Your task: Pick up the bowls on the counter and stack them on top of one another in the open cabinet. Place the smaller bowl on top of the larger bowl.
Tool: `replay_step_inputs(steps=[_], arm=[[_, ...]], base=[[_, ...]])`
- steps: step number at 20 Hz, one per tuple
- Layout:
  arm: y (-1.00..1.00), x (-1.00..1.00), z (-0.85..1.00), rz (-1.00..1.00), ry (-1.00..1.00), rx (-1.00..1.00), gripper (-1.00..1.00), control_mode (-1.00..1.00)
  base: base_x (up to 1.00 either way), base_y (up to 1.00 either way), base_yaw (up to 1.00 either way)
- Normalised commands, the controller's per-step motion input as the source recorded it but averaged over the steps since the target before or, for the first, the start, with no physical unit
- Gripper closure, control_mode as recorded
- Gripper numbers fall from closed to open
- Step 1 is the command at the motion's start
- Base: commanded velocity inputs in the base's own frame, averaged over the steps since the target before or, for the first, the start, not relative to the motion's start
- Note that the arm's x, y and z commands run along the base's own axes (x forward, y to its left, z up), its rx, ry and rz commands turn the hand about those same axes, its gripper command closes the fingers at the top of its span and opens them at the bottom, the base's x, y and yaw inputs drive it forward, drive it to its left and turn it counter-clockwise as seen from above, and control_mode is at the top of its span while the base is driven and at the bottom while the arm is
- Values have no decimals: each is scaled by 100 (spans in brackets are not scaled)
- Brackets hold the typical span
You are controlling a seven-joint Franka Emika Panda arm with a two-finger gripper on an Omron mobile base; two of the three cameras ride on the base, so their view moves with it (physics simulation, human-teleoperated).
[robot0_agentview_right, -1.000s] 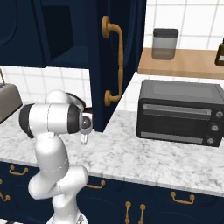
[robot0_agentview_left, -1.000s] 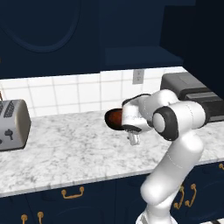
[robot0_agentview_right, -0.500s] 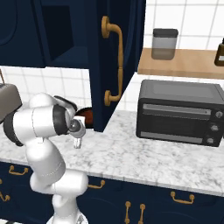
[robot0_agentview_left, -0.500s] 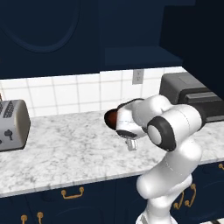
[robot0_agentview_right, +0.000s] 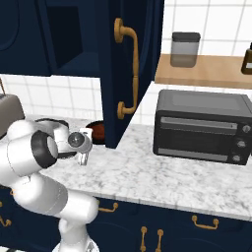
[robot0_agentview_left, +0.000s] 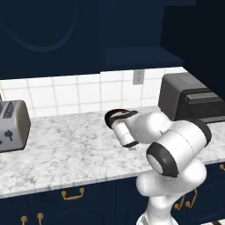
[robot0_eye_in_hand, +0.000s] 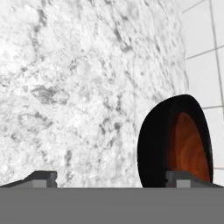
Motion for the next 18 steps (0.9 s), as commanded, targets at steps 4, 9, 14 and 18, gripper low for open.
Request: replay_step_inputs(steps=[4, 9, 14, 18], arm=[[-26, 0, 100, 0, 0, 6, -100, -100], [-18, 41, 96, 2, 25, 11, -100, -100], [-11, 73, 39, 14, 53, 6, -100, -100], [0, -2, -42, 7, 5, -7, -100, -100]], base=[[0, 0, 0], [0, 0, 0], [0, 0, 0], [0, 0, 0]])
